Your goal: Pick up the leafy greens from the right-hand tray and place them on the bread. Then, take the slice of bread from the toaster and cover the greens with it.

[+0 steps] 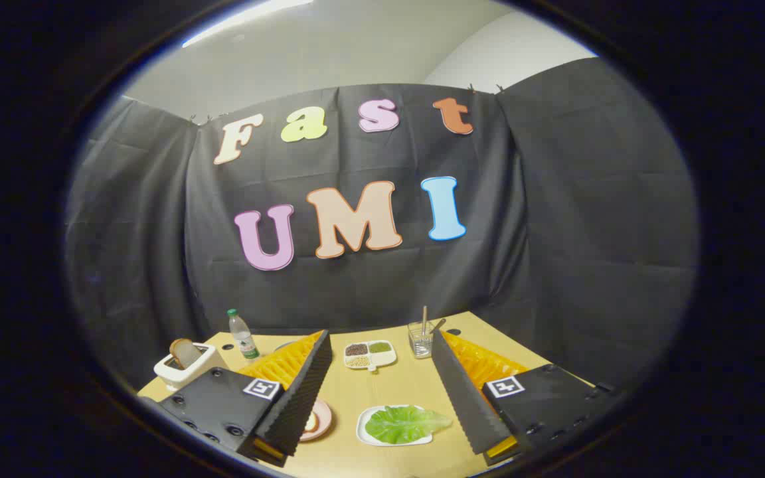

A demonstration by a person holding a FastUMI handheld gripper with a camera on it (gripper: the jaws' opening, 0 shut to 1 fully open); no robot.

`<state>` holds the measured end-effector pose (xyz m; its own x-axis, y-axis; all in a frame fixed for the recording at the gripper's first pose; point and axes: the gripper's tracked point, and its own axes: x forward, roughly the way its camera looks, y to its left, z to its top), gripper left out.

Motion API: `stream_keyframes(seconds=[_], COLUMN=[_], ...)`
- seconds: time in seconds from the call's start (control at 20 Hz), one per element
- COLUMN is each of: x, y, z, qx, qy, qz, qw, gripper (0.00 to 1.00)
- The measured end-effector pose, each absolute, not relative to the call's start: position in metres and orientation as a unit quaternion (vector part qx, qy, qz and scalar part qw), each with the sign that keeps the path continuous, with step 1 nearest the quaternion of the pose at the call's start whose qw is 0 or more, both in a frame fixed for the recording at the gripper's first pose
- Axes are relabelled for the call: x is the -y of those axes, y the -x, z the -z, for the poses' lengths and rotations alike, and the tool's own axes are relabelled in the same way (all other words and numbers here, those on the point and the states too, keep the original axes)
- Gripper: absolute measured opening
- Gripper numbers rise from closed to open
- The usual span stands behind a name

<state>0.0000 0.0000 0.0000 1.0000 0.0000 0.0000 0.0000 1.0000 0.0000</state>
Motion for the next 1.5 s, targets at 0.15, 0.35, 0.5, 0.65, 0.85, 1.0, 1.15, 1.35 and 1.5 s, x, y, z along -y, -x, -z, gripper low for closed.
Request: stream_keyframes(seconds=[0.15, 0.35, 0.5, 0.65, 0.85, 1.0, 1.15, 1.35, 1.5], x=[0.001, 0.007, 0.011, 0.018, 0.028, 0.036, 0.045, 0.052, 0.068], y=[-0.001, -0.005, -0.004, -0.007, -0.016, -0.028, -0.040, -0.058, -0.071], z=[0.002, 0.007, 0.011, 0.012, 0.020, 0.037, 0.064, 0.117, 0.163], qx=[-0.002, -0.013, -0.023, -0.027, -0.041, -0.066, -0.108, -0.196, -0.262], qy=[0.009, 0.011, 0.005, 0.012, 0.020, 0.034, 0.053, 0.039, 0.030], qz=[-0.002, -0.003, -0.006, -0.004, -0.003, -0.012, -0.028, -0.069, -0.081], qw=[1.000, 1.000, 1.000, 1.000, 0.999, 0.997, 0.992, 0.977, 0.961], gripper=[0.96, 0.96, 0.96, 0.96, 0.96, 0.96, 0.96, 0.97, 0.97])
